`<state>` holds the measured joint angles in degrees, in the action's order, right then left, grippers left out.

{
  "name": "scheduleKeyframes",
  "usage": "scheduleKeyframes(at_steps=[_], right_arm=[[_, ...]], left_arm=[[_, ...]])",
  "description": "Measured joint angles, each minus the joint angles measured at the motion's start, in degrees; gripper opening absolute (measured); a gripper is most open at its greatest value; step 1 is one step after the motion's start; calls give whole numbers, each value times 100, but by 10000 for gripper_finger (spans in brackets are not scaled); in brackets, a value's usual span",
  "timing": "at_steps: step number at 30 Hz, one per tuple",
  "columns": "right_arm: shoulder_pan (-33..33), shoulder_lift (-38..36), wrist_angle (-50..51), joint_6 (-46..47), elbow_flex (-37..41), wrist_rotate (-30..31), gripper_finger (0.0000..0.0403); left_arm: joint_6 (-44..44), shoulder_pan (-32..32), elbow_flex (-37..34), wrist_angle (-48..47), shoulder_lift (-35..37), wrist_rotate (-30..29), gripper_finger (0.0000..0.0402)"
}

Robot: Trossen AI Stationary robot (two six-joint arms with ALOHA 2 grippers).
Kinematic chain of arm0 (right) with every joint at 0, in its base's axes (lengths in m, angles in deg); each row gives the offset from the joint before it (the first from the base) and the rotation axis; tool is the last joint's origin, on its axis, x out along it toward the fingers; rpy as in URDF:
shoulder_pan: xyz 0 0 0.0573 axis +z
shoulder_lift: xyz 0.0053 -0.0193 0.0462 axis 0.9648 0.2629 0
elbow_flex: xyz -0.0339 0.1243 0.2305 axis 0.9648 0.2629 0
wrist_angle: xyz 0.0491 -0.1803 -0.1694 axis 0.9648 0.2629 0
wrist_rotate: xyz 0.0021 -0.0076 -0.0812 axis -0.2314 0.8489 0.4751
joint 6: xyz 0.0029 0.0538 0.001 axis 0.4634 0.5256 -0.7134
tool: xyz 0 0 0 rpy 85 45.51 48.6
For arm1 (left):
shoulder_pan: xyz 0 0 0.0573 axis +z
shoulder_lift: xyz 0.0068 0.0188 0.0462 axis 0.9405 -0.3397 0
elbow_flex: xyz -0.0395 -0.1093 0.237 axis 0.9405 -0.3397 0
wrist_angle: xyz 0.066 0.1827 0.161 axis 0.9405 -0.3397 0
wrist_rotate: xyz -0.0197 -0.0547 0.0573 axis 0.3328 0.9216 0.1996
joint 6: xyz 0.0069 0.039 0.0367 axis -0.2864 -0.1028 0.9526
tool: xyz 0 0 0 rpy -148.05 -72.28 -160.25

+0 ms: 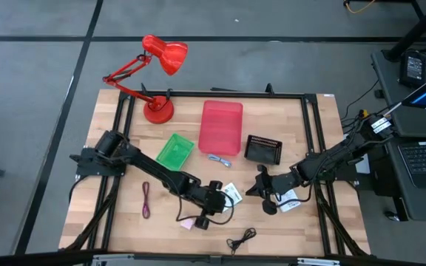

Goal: Pick and place items into bin
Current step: Put the left card reader box into the pink bin

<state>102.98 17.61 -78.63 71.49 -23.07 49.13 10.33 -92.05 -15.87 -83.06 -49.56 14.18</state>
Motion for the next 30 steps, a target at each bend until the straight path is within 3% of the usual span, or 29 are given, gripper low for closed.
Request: scheduleKeyframes(at_steps=[6,19,30], right_arm=[[2,21,9,407,0,72,1],[0,566,-47,632,0,79,1],[0,608,-76,734,0,292,0]], left_arm=[[-262,-22,342,-363,-306,-68,2],[-459,-39,340,-479,-320,-277,2],[-470,-176,340,-641,-320,-643,2]])
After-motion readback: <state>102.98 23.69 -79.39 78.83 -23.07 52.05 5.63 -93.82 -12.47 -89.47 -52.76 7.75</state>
